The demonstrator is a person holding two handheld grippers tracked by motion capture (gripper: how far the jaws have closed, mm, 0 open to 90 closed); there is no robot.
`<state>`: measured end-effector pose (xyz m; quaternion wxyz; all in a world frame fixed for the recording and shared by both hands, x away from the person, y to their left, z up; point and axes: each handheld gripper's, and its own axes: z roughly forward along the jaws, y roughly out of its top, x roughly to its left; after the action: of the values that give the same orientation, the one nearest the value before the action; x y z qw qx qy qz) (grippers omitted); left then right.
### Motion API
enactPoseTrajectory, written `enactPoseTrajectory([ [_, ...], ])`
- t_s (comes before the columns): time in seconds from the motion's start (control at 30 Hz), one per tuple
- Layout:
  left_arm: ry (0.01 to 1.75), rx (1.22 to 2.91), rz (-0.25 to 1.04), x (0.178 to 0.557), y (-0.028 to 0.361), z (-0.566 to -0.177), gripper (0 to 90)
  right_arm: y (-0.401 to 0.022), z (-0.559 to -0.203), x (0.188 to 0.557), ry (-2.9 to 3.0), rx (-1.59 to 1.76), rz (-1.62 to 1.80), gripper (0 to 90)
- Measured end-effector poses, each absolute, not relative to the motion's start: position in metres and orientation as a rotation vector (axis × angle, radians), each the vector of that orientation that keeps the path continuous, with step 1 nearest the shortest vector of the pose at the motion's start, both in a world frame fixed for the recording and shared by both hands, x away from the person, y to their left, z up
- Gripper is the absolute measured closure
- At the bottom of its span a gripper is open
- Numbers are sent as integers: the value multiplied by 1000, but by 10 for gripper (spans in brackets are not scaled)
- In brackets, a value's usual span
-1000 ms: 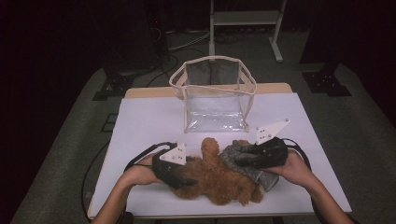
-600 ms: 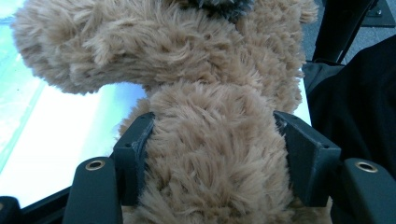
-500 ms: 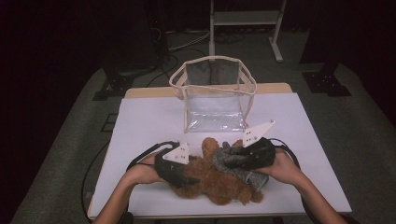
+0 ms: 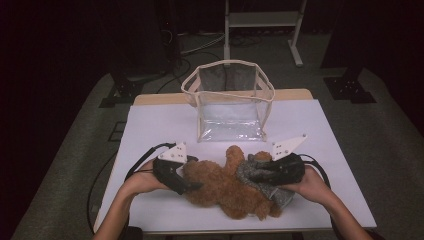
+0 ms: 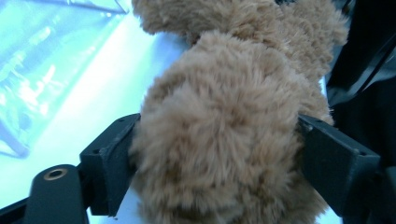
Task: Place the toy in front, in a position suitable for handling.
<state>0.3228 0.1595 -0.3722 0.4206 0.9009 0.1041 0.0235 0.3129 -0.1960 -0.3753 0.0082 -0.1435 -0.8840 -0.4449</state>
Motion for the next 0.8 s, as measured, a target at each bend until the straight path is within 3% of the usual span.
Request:
enactPoseTrajectory([
  [0.1, 245, 2231, 8, 322, 158, -382, 341, -199, -372, 313, -2767, -459, -1374, 743],
  [0.2, 238, 2233, 25, 319, 152, -383, 393, -201, -358, 314, -2815, -470, -1348, 745],
  [0.5, 137, 2288, 61, 312, 114, -378, 412, -165, -310, 322, -2933, -307, -1346, 745],
  [0.67, 97, 2306, 74, 309, 99, -376, 411, -143, -316, 328, -2982, -286, -1232, 744],
  [0.8, 89, 2311, 81, 308, 99, -376, 410, -149, -336, 338, -2995, -370, -1139, 743],
])
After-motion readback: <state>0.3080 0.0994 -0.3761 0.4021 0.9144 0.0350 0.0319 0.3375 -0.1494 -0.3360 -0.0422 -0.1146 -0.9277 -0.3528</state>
